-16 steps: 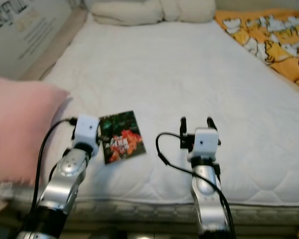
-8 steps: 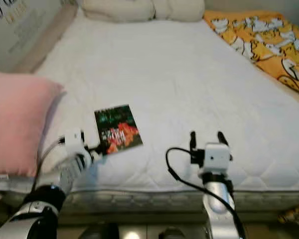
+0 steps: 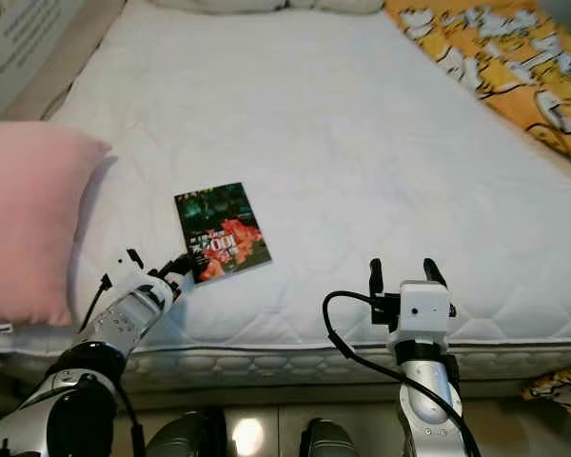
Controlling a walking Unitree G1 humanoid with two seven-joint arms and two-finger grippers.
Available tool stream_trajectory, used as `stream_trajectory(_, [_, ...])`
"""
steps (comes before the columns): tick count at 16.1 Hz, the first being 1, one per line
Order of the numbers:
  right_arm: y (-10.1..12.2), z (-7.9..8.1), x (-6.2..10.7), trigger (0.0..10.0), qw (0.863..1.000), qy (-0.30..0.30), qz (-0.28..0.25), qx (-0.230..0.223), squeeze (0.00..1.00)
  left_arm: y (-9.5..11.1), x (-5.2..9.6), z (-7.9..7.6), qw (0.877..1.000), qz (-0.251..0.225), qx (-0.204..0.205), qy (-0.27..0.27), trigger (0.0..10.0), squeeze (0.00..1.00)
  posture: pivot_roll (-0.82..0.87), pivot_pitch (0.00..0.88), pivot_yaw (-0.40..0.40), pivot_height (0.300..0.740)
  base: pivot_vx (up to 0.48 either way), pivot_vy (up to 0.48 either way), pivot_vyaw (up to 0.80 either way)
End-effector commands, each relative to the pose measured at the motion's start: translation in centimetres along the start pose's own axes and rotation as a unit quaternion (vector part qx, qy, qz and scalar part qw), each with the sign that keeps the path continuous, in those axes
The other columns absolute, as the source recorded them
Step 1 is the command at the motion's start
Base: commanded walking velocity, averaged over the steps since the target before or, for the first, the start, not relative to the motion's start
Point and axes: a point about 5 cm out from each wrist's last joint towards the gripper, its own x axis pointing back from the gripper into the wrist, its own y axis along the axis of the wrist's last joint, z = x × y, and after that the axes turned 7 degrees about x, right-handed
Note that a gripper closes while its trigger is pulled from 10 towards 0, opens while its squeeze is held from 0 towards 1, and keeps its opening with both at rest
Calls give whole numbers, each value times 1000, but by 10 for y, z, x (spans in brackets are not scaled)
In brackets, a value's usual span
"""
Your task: Clean up the room
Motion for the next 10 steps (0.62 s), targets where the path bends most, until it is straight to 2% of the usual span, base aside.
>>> stream_trajectory(1, [1, -1, 2, 10000, 1000, 4, 3, -3, 0, -35, 0, 1, 997, 65, 30, 4, 10000, 0, -188, 215, -15, 736, 0, 0, 0])
stream_trajectory(3, [1, 0, 1, 10000, 1000, 6, 7, -3, 0, -48, 1, -1, 995, 85, 57, -4, 10000, 0, -184, 219, -17, 736, 0, 0, 0])
stream_trajectory(7, [3, 2, -2, 10000, 1000, 10, 8, -6, 0, -71, 4, -5, 992, 121, 16, -31, 10000, 0, -175, 228, -18, 736, 0, 0, 0])
stream_trajectory(8, [3, 2, -3, 10000, 1000, 11, 8, -6, 0, -76, 5, -10, 991, 130, 10, -42, 10000, 0, -171, 228, -20, 736, 0, 0, 0])
stream_trajectory(10, [4, 4, -5, 10000, 1000, 15, 5, -7, 0, -80, 4, -27, 987, 137, 23, -79, 10000, 0, -169, 224, -21, 736, 0, 0, 0])
